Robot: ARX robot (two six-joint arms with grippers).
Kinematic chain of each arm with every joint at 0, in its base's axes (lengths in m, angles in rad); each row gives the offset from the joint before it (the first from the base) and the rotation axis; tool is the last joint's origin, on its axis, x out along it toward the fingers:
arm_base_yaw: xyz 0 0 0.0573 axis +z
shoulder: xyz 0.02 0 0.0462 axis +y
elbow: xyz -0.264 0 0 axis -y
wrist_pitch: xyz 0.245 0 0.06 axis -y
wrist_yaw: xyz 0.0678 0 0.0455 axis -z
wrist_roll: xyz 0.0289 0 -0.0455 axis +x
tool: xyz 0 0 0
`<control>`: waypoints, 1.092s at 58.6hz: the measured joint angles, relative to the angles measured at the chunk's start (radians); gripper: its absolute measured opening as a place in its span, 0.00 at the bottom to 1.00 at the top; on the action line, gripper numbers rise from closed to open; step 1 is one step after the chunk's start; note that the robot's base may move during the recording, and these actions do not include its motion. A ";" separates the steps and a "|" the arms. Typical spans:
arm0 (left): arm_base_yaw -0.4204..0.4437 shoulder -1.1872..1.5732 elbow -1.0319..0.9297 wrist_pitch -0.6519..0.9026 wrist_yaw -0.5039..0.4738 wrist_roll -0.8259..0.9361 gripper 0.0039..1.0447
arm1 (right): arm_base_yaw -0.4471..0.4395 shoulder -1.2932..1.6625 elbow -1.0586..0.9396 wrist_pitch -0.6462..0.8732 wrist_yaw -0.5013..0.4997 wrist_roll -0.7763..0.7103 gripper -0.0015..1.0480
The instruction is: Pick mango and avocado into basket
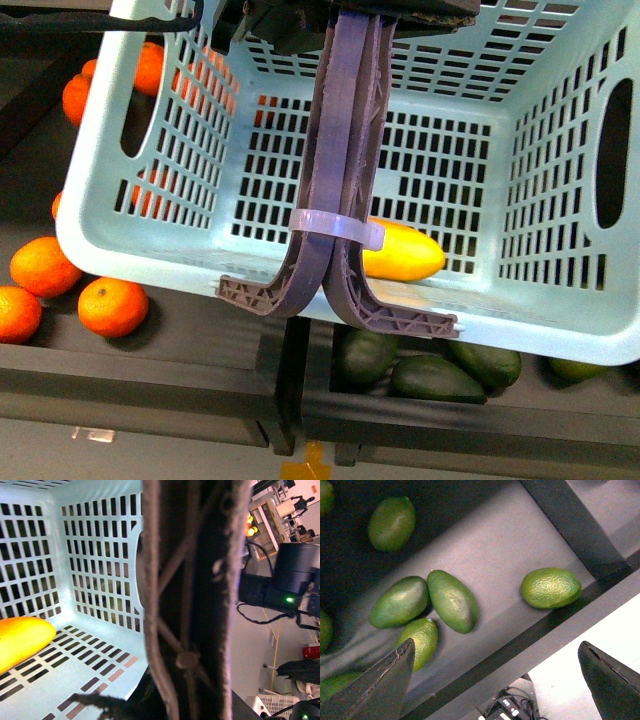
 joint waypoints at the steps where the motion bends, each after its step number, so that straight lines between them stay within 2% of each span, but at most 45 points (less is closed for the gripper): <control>1: 0.000 0.000 0.000 0.000 0.002 0.000 0.05 | 0.005 0.025 0.007 0.008 0.007 -0.005 0.92; 14: -0.005 0.000 0.000 0.000 0.008 0.000 0.05 | 0.089 0.314 0.138 0.058 0.050 -0.087 0.92; 31: -0.003 0.000 0.000 0.000 0.002 0.001 0.05 | 0.084 0.489 0.195 0.103 0.000 -0.240 0.92; 64: -0.003 0.000 0.000 0.000 0.004 0.002 0.05 | 0.063 0.731 0.338 0.142 -0.077 -0.269 0.92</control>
